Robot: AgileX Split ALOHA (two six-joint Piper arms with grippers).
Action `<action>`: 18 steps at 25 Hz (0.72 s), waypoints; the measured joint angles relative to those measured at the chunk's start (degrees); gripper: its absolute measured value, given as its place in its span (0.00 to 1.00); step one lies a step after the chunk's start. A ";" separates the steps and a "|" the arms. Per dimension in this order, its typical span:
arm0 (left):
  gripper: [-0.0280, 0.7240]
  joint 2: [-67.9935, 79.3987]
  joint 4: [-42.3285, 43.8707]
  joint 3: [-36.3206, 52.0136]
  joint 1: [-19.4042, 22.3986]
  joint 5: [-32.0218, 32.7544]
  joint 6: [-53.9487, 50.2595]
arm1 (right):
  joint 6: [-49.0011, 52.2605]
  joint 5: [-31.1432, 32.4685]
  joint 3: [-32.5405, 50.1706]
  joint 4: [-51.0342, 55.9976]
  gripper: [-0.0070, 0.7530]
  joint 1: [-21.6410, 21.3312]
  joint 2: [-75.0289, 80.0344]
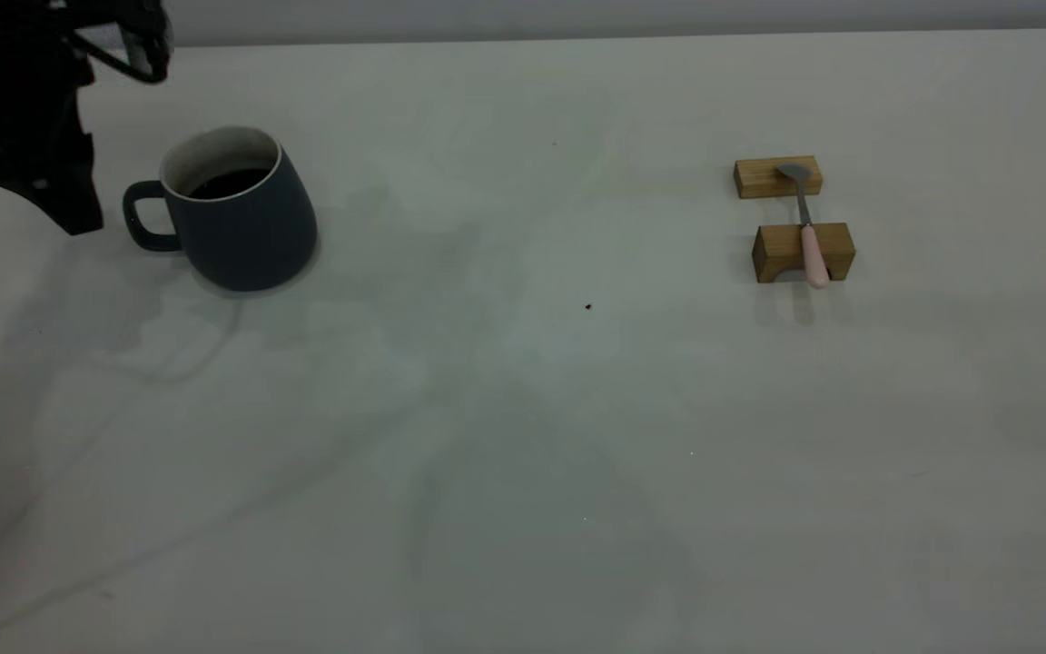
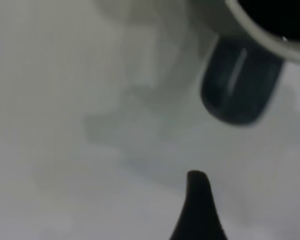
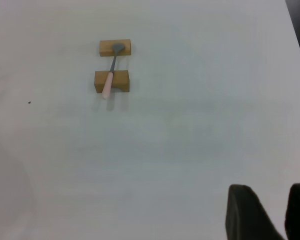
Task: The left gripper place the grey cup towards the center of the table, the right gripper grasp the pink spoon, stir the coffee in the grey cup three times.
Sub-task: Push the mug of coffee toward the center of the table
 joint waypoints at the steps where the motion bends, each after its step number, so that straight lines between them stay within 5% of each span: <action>1: 0.88 0.20 0.47 -0.04 -0.23 -1.11 0.77 | 0.00 0.00 0.00 0.00 0.32 0.00 0.00; 18: 0.59 3.46 0.99 -0.11 -3.86 -6.57 6.00 | 0.00 0.00 0.00 0.00 0.32 0.00 0.00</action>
